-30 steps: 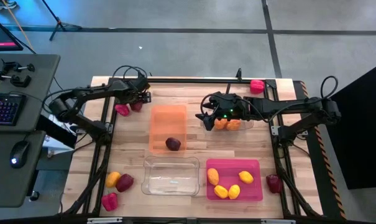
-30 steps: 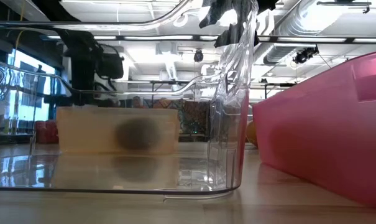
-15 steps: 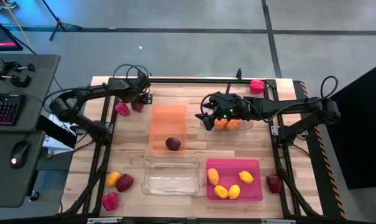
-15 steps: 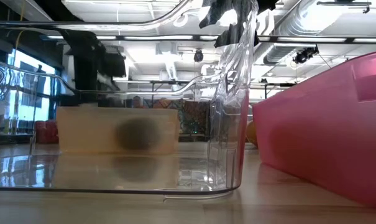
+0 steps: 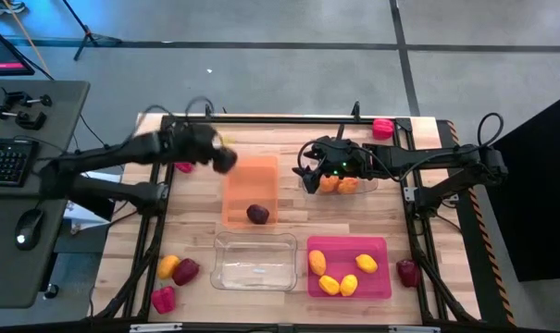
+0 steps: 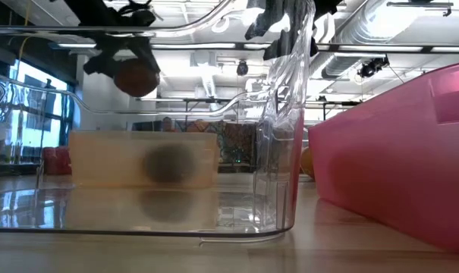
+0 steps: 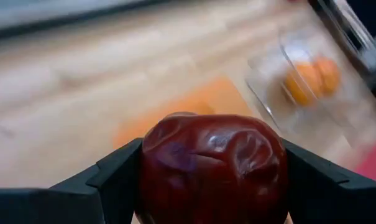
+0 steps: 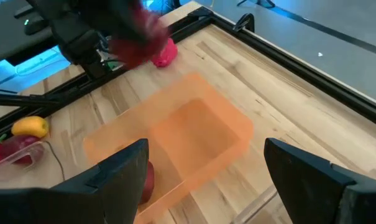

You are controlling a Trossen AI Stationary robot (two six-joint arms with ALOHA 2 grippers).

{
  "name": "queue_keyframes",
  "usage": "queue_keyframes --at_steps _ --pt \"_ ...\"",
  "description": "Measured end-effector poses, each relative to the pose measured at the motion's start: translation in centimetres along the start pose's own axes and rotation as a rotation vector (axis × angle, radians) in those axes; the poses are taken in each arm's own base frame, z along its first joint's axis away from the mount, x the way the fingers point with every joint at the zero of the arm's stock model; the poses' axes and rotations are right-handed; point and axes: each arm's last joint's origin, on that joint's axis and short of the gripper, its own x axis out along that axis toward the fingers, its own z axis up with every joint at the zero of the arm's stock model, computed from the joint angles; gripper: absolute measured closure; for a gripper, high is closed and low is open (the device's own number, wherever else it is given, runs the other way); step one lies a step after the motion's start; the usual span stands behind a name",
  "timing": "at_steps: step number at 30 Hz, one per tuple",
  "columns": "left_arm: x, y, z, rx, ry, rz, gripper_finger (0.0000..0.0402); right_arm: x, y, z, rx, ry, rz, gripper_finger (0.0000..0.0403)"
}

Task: Sort produce into baskets
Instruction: Put the top apple into the orange bin

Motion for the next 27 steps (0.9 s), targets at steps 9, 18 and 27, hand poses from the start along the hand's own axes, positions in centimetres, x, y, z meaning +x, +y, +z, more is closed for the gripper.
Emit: queue_keyframes --at_steps 9,18,27 --pt "5.0 -4.6 -5.6 0.091 0.102 -0.058 0.0103 0.1 -0.2 0.1 0.014 -0.001 -0.006 0.0094" --pt "7.9 -5.6 -7.0 0.184 0.237 -0.114 0.0083 0.1 -0.2 0.1 0.029 0.001 -0.005 0.0094" --pt "9.2 -5.4 -6.9 0.225 0.288 -0.131 0.0076 0.0 -0.1 0.0 0.029 0.002 -0.002 0.0094"
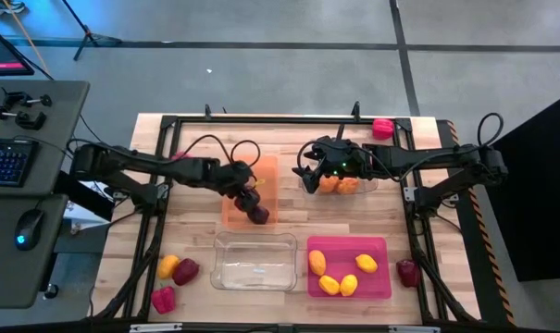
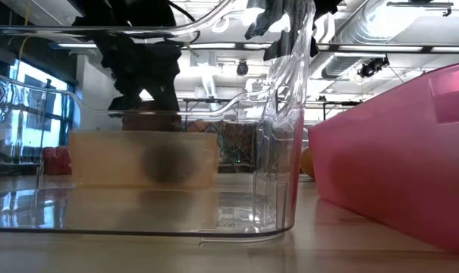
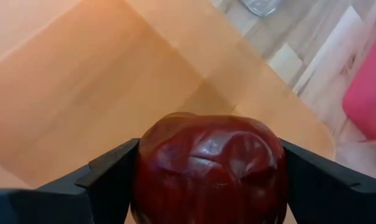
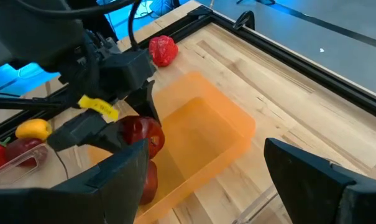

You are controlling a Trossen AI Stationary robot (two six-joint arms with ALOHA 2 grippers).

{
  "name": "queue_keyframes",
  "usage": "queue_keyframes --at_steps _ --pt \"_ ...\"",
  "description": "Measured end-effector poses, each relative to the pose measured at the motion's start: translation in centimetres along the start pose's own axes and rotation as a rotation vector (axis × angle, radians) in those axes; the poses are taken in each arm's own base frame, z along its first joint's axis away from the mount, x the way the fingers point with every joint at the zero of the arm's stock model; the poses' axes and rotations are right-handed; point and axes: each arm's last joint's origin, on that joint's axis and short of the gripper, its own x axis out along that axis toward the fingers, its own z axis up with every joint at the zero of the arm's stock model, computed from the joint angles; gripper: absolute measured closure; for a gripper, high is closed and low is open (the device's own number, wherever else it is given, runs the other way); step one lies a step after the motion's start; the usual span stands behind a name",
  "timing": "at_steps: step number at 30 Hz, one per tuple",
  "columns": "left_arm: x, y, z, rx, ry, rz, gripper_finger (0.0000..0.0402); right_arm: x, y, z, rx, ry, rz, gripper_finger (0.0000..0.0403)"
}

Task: Sort produce into baskets
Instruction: Put the top apple into the orange bin, then put the left apple into the orange bin

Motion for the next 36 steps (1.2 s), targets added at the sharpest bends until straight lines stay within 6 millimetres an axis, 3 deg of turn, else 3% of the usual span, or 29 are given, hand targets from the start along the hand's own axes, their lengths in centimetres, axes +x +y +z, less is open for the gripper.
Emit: queue_keyframes --at_steps 6,11,16,20,23,27,33,36 --pt "-0.1 0.5 1.0 0.068 0.033 -0.119 0.0057 0.0 0.0 0.0 -0.001 0.000 0.000 0.0094" --pt "-0.3 1.5 2.4 0.027 -0.014 -0.112 0.0055 0.0 0.0 0.0 -0.001 0.000 0.000 0.0094" --pt "-1.5 1.6 4.4 0.034 -0.054 -0.108 0.0055 0.0 0.0 0.0 -0.002 0.001 -0.001 0.0094" --pt "-3.7 0.9 4.9 0.095 -0.049 -0.141 0.0055 0.0 0.0 -0.1 -0.004 0.006 -0.003 0.0094" --pt "-5.9 -0.3 3.5 0.134 -0.029 -0.183 0.0055 0.0 -0.1 -0.1 -0.007 0.014 -0.008 0.0094" --pt "-9.0 -2.0 0.1 0.220 0.040 -0.232 0.0055 0.0 -0.2 -0.3 -0.018 0.031 -0.016 0.0094" --pt "-13.1 -4.0 -4.6 0.122 0.060 -0.263 0.0055 0.0 -0.3 -0.5 -0.026 0.051 -0.027 0.0094" --pt "-14.0 -3.9 -7.4 0.079 0.123 -0.152 0.0055 0.0 -0.3 -0.5 -0.026 0.052 -0.027 0.0094"
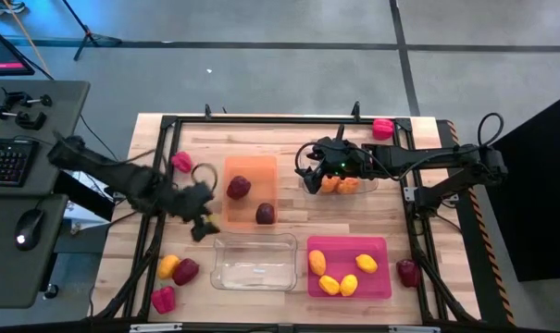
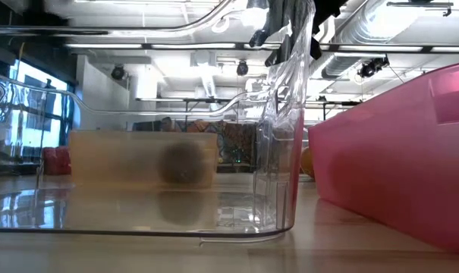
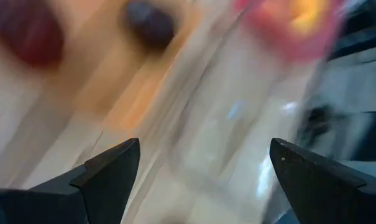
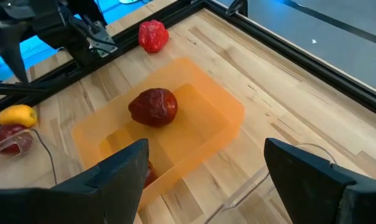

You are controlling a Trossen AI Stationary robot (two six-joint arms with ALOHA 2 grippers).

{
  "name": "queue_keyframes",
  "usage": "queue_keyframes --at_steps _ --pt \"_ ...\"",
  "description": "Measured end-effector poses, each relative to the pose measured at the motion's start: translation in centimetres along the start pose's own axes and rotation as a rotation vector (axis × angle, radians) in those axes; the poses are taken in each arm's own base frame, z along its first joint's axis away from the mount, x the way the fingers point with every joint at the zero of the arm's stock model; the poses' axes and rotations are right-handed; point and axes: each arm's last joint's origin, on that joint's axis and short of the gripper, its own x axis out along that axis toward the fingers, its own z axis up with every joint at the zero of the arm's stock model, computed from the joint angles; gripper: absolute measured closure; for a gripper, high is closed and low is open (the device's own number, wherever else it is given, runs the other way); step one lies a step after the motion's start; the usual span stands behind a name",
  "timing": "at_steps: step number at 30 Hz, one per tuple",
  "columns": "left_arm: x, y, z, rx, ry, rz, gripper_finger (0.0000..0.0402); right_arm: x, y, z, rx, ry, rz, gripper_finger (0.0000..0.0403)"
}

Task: Sort produce into baskets
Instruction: Put the left apple into the orange bin

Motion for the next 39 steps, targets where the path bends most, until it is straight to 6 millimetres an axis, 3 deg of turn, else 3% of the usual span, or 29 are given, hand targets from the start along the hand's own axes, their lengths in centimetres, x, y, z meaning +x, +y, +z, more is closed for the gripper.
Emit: queue_keyframes --at_steps 4,11,15,28,39 --pt "0.4 -0.3 -3.7 -0.017 0.136 0.173 0.0055 0.0 0.0 0.0 0.000 0.001 0.001 0.0094" --pt "3.8 -3.7 -9.1 0.138 0.290 0.198 0.0055 0.0 0.0 0.0 0.007 0.002 0.005 0.0094" --pt "5.6 -4.4 -11.4 0.158 0.350 0.272 0.0055 0.0 0.0 0.0 0.009 0.002 0.005 0.0094" --pt "8.7 -4.8 -13.2 -0.036 0.395 0.409 0.0055 0.0 0.0 0.0 0.008 -0.001 0.000 0.0094" --pt "11.8 -4.8 -14.7 0.006 0.487 0.473 0.0055 0.0 0.0 0.0 0.008 -0.001 -0.001 0.0094"
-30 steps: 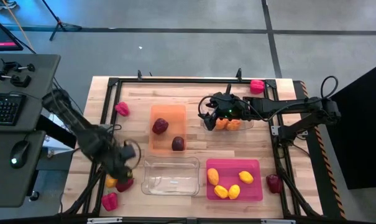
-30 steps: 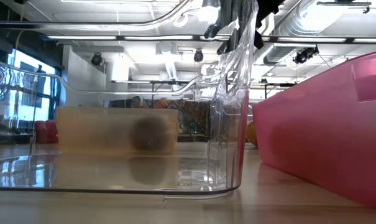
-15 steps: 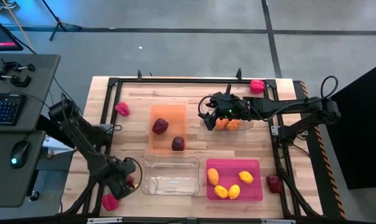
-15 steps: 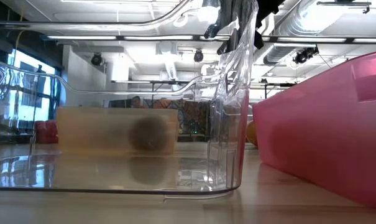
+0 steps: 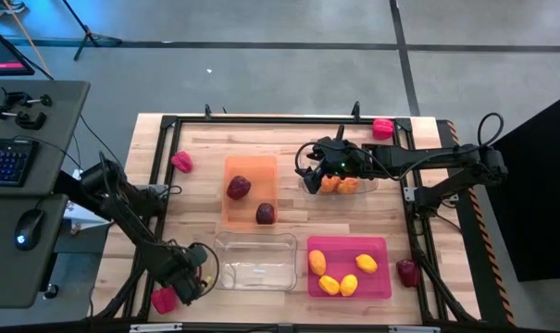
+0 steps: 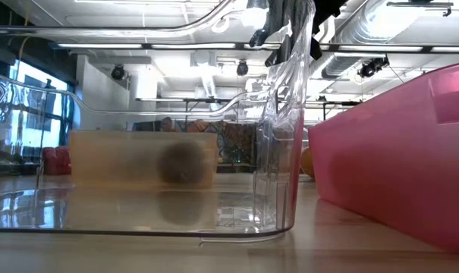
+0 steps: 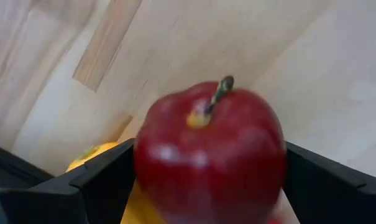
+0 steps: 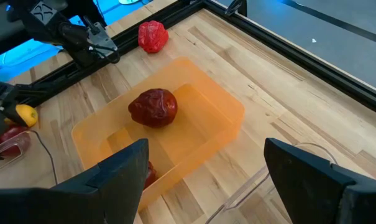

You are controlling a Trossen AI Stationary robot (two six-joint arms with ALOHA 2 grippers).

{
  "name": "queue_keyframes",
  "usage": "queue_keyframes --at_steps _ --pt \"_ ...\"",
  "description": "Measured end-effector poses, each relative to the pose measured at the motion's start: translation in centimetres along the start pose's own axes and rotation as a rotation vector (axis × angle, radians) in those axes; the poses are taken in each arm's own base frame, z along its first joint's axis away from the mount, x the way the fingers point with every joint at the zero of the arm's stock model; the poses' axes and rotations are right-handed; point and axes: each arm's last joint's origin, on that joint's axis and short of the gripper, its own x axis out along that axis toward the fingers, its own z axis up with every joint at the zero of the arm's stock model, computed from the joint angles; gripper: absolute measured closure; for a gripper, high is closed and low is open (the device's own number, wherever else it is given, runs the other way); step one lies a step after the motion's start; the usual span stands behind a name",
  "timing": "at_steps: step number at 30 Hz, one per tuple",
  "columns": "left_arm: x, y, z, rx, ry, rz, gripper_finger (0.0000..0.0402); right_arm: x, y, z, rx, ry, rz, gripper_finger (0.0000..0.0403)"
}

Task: Sort produce into baskets
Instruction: Put the left apple into the orange bin

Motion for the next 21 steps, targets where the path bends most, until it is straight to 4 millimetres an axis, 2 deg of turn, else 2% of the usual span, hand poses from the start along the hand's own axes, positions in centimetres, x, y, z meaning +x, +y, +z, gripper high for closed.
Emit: queue_keyframes --at_steps 5,9,11,16,19,21 --pt "0.7 -0.1 0.3 0.002 0.004 0.033 0.0062 0.0 0.0 0.0 0.000 0.000 0.000 0.0094" --pt "-0.7 0.3 0.4 -0.002 -0.001 -0.014 0.0105 0.0 0.0 0.0 -0.001 0.000 0.000 0.0094" --pt "-2.0 1.0 0.3 -0.001 -0.016 -0.042 0.0131 0.0 0.0 0.0 -0.005 0.000 -0.001 0.0094" --pt "-6.9 4.4 0.0 -0.011 -0.120 -0.159 0.0132 0.0 0.0 0.0 -0.008 -0.001 -0.001 0.0094" --pt "-10.7 7.1 0.5 -0.074 -0.266 -0.281 0.0132 0.0 0.0 0.0 -0.008 -0.002 -0.004 0.0094" --pt "-13.0 9.0 1.2 -0.147 -0.445 -0.367 0.0132 0.0 0.0 0.0 -0.008 -0.006 -0.012 0.0094"
